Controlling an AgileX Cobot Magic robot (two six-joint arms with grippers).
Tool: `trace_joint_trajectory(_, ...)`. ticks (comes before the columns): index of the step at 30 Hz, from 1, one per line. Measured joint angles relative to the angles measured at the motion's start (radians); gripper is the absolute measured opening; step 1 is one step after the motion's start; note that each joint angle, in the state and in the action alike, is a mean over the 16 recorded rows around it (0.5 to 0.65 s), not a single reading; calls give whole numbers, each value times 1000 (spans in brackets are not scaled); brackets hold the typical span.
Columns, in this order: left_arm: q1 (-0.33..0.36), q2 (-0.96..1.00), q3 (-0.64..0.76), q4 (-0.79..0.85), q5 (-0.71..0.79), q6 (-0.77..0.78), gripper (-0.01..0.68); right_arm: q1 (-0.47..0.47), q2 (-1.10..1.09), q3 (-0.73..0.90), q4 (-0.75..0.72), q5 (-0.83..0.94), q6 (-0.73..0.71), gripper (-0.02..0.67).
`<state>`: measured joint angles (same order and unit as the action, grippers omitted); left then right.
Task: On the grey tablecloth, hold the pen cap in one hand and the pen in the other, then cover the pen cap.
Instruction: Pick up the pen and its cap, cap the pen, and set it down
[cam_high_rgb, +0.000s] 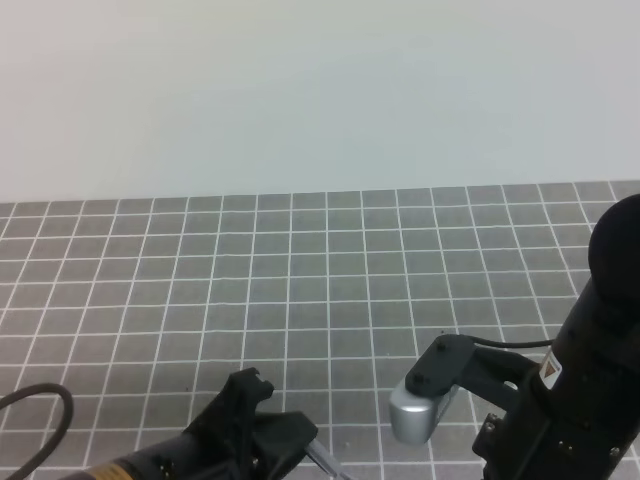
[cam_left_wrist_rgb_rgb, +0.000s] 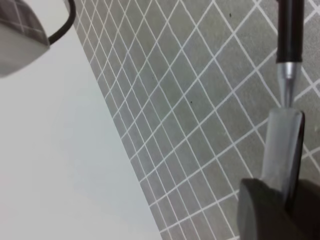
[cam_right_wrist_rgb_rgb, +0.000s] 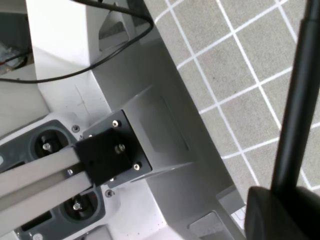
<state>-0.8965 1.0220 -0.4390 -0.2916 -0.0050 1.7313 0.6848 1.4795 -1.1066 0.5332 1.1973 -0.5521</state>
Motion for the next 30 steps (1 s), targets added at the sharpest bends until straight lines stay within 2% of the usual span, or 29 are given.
trace_joint_trajectory(7, -24, 0, 0, -16, -3, -2, 79, 0, 0, 0, 5, 0, 0, 69)
trace_joint_trajectory(30, -27, 50, 0, -46, -24, 38, 79, 0, 0, 1, 66, -7, 5, 69)
